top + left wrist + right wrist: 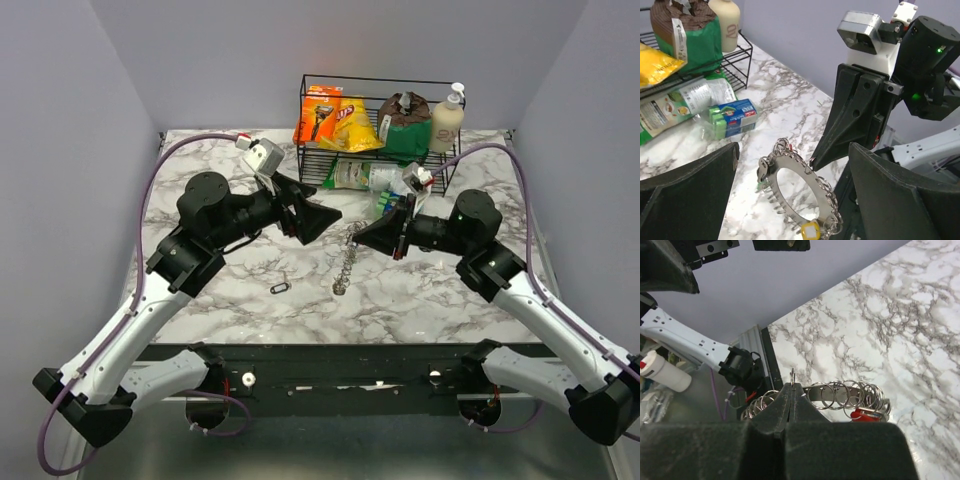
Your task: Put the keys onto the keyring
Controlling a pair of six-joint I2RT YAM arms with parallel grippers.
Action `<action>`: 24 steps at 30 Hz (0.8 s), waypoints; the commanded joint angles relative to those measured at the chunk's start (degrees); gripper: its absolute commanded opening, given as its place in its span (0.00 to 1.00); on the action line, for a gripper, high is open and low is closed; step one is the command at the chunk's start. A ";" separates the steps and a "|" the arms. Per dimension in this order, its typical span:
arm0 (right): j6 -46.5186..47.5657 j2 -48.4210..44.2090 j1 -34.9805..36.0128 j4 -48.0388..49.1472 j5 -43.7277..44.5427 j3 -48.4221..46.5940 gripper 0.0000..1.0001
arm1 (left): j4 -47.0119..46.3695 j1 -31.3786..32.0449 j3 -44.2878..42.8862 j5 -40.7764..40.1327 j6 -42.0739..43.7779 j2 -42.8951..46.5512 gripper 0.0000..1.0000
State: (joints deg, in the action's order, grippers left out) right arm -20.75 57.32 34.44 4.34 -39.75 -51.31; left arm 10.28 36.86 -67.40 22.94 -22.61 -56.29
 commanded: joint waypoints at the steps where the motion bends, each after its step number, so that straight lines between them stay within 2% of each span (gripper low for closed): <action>1: -2.55 -3.88 0.19 -6.51 2.03 -2.91 0.01 | 0.55 0.05 -1.09 4.75 -4.10 0.91 0.99; 3: -0.18 -4.32 0.28 -9.69 2.66 -4.06 0.01 | -2.18 0.14 4.10 2.03 -7.26 3.71 0.99; 4: 0.36 -4.84 0.19 -9.87 2.66 -3.54 0.01 | -6.55 0.14 6.12 1.41 -7.97 4.95 0.99; 6: -0.59 -7.64 0.19 -8.92 3.27 0.39 0.01 | -9.92 0.14 11.83 -2.27 -9.64 8.28 0.99; 7: -1.65 -9.05 0.28 -6.91 4.06 2.94 0.01 | -14.37 0.05 13.50 -3.94 -10.08 9.09 0.99; 9: -7.50 -13.70 0.28 3.19 7.82 11.35 0.01 | -17.30 0.05 16.24 -5.80 -10.09 9.80 0.99; 12: -8.87 -16.10 0.19 9.63 11.89 13.43 0.01 | -16.44 0.05 12.30 -1.17 -7.46 6.57 0.99; 17: -1.31 -14.25 0.19 1.83 10.31 6.67 0.01 | -15.55 0.14 6.58 8.68 -7.80 -0.65 0.98; 19: -0.34 -14.43 0.19 1.99 9.69 6.31 0.01 | -16.61 0.23 6.31 12.98 -7.71 -2.76 0.97; 24: 1.41 -12.15 0.19 2.43 7.06 4.47 0.01 | -14.68 0.14 5.35 12.75 -4.73 -2.51 0.97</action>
State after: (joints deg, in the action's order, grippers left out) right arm -22.02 43.72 34.44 4.23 -30.94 -44.01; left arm -4.56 36.88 -60.42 31.48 -29.93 -59.70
